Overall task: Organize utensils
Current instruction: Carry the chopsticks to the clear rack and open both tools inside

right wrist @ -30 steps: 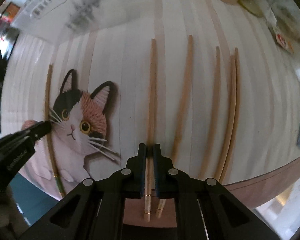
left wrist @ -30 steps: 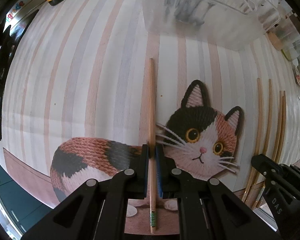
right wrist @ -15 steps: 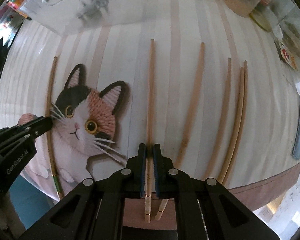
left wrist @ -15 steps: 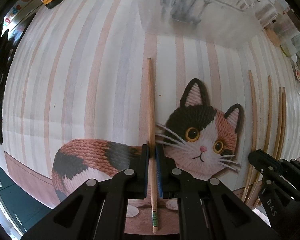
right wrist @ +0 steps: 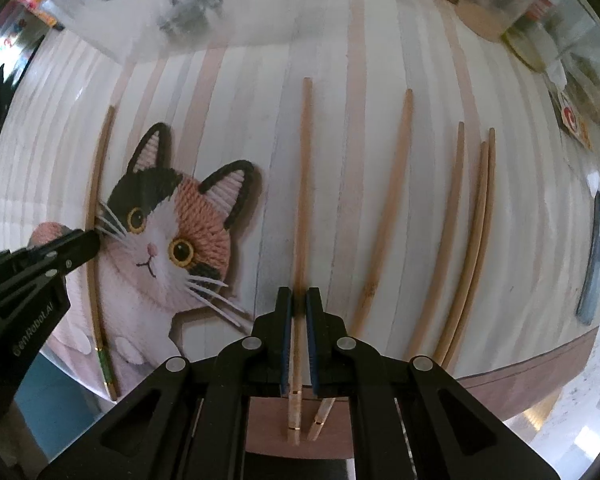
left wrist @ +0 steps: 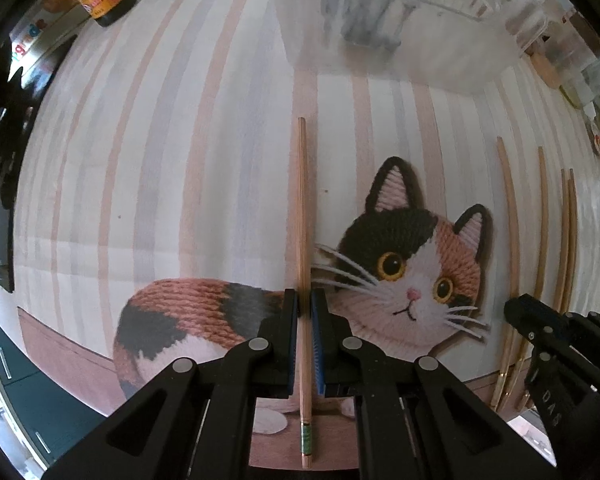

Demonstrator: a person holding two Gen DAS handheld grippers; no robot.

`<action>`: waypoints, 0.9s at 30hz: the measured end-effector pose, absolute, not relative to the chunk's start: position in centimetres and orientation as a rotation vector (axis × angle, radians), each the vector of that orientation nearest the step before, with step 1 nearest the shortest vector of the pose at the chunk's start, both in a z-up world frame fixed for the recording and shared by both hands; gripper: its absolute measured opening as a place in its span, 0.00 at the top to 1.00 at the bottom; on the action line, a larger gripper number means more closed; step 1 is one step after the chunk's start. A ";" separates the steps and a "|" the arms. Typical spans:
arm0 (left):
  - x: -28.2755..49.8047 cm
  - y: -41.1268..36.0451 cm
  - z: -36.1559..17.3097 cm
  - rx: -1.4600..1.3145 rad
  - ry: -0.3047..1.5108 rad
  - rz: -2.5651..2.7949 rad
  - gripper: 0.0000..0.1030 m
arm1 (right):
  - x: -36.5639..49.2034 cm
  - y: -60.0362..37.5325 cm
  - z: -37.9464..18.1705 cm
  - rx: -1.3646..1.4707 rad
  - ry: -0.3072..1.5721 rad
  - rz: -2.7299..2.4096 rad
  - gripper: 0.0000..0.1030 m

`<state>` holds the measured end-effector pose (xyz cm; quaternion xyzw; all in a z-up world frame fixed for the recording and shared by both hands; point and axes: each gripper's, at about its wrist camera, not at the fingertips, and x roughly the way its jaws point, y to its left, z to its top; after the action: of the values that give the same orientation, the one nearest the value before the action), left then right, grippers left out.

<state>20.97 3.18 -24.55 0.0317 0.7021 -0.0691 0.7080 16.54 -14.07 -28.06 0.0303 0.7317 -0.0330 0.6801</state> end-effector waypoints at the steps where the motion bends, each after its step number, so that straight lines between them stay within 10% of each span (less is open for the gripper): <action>1: 20.9 3.2 -24.2 0.073 1.551 -0.152 0.96 | 16.5 -14.1 -28.0 0.082 1.640 -0.076 0.93; 27: 27.6 5.0 -4.3 -0.042 1.193 -0.213 0.96 | 23.8 -14.4 -9.7 0.213 1.250 0.073 0.93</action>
<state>27.62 5.01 -4.34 -0.0196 0.5607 -0.1002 0.8217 23.81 -14.39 -9.71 0.0997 0.5839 0.0343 0.8050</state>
